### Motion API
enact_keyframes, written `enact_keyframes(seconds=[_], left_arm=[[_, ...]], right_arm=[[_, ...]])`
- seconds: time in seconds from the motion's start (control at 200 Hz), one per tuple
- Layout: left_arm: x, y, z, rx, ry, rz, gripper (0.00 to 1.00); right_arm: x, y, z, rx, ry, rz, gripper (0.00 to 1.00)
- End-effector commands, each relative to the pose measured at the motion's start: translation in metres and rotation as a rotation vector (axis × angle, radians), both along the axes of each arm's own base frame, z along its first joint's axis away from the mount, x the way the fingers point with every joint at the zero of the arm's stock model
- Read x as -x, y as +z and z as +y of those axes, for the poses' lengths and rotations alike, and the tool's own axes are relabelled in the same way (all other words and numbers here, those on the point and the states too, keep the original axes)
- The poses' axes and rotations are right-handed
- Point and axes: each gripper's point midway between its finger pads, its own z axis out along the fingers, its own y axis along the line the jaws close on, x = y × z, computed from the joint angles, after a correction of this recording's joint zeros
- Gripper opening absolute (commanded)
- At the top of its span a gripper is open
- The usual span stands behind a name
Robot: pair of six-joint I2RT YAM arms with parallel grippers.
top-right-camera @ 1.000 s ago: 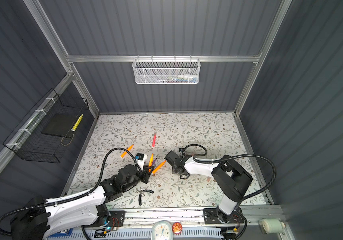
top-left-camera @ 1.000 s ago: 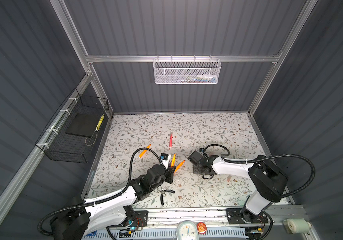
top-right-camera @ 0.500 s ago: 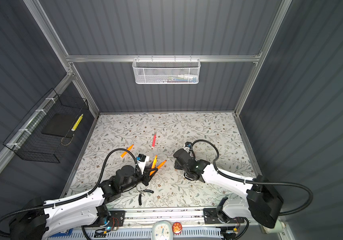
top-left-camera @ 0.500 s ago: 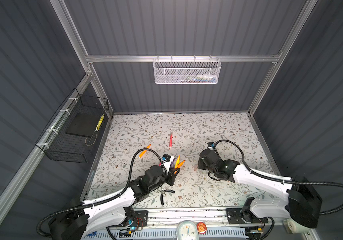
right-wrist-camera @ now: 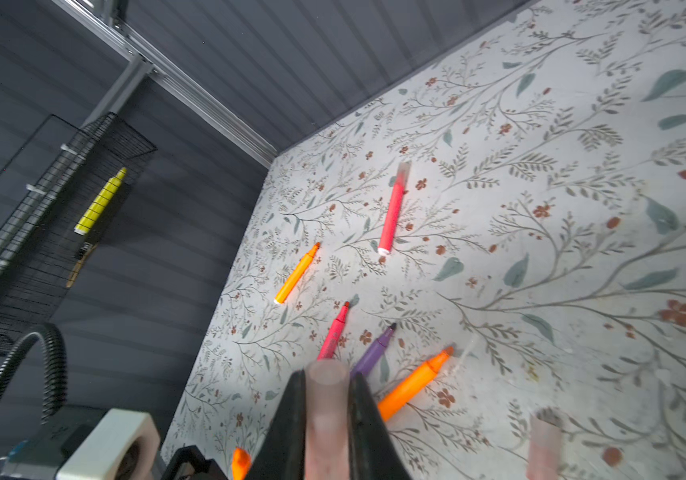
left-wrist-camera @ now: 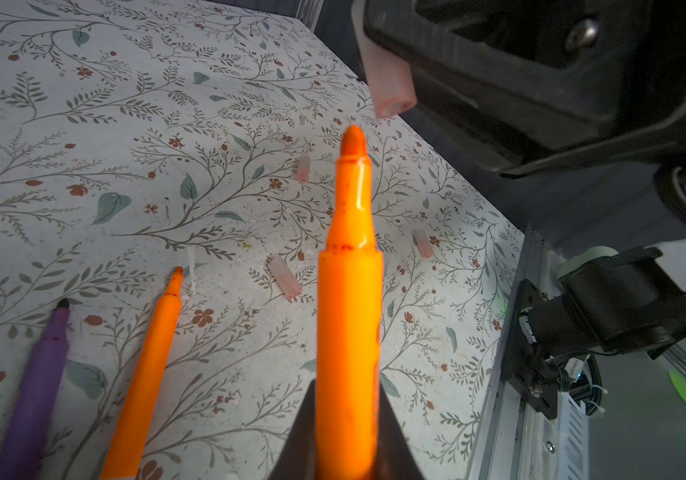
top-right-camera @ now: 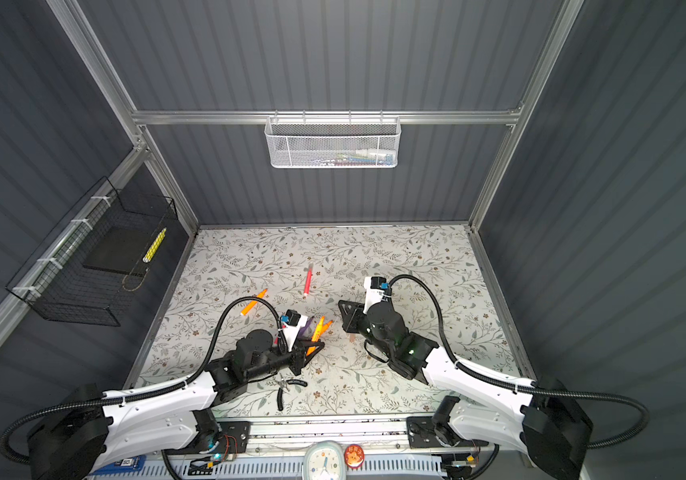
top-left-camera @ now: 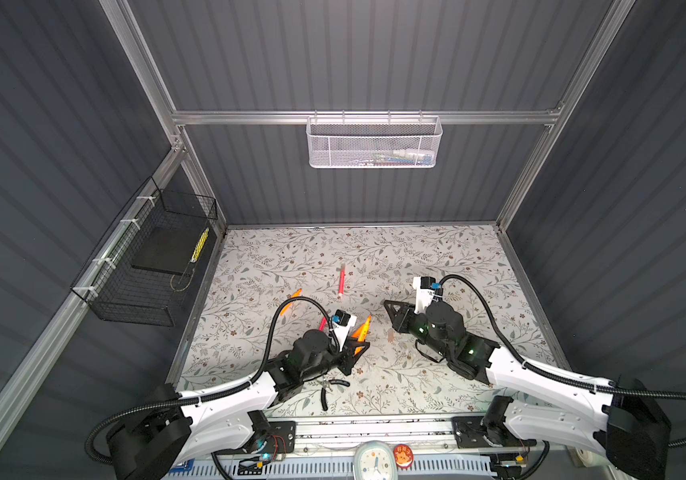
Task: Insert the pens into the pen caps
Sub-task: 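Carry the pink cap with the right gripper above the orange marker tip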
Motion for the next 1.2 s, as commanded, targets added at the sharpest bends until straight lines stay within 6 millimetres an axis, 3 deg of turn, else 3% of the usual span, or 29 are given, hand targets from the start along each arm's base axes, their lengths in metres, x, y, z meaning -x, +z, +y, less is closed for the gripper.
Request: enact_keyframes(seconds=[0.0, 0.265, 0.98, 1.195], left_arm=[[-0.001, 0.010, -0.004, 0.044, -0.004, -0.009, 0.00], [-0.005, 0.007, -0.005, 0.058, 0.019, 0.009, 0.00], [-0.004, 0.007, -0.005, 0.064, 0.017, 0.010, 0.00], [-0.004, 0.007, -0.006, 0.065, 0.012, 0.010, 0.00]], right_arm=[[0.002, 0.018, 0.015, -0.105, 0.046, -0.066, 0.00], [0.009, 0.015, 0.029, -0.136, 0.070, -0.084, 0.00], [0.007, 0.012, 0.037, -0.112, 0.055, -0.085, 0.00], [0.003, 0.016, 0.030, -0.103, 0.018, -0.104, 0.00]])
